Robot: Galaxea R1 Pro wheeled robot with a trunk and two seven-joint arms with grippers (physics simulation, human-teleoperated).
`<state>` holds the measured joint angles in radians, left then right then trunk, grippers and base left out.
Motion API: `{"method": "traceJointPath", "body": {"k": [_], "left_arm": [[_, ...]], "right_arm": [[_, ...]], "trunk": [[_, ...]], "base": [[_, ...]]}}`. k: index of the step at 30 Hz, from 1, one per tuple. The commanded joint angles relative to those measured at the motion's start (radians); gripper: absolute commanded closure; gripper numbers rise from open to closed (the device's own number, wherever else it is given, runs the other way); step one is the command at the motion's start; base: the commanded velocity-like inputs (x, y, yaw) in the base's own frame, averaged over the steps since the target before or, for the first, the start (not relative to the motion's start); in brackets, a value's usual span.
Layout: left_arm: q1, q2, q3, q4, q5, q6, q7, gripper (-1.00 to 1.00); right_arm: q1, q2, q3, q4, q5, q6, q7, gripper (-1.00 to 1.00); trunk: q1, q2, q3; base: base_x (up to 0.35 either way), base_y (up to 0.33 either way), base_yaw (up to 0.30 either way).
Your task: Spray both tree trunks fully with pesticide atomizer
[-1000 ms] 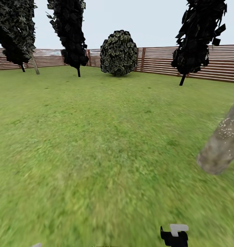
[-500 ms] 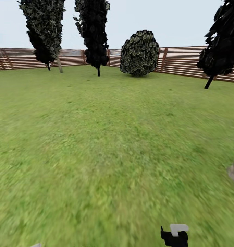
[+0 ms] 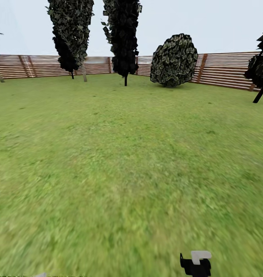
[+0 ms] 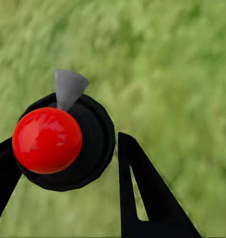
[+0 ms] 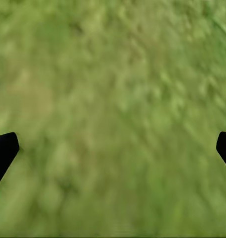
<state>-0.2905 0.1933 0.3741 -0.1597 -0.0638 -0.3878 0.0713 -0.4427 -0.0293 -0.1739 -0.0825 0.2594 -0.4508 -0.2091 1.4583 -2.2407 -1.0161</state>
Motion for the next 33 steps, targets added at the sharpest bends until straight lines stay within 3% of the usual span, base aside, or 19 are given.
{"method": "traceJointPath", "body": {"k": [1, 14, 33], "left_arm": [[-0.001, 0.000, 0.001, 0.002, -0.007, -0.003, 0.005, 1.00], [-0.001, -0.002, 0.000, 0.002, -0.007, -0.003, 0.007, 1.00], [-0.001, -0.005, 0.000, 0.003, -0.008, -0.003, 0.007, 1.00]], "right_arm": [[-0.001, 0.000, -0.007, 0.001, 0.011, -0.003, -0.004, -1.00], [-0.001, 0.002, -0.007, 0.003, 0.012, -0.003, -0.006, -1.00], [-0.001, 0.005, -0.006, 0.004, 0.017, -0.003, -0.007, -1.00]], "trunk": [[0.000, 0.000, 0.000], [0.000, 0.000, 0.012], [0.000, 0.000, 0.021]], "base": [[0.000, 0.306, 0.172], [0.000, 0.286, 0.226], [0.000, 0.013, 0.263]]}}
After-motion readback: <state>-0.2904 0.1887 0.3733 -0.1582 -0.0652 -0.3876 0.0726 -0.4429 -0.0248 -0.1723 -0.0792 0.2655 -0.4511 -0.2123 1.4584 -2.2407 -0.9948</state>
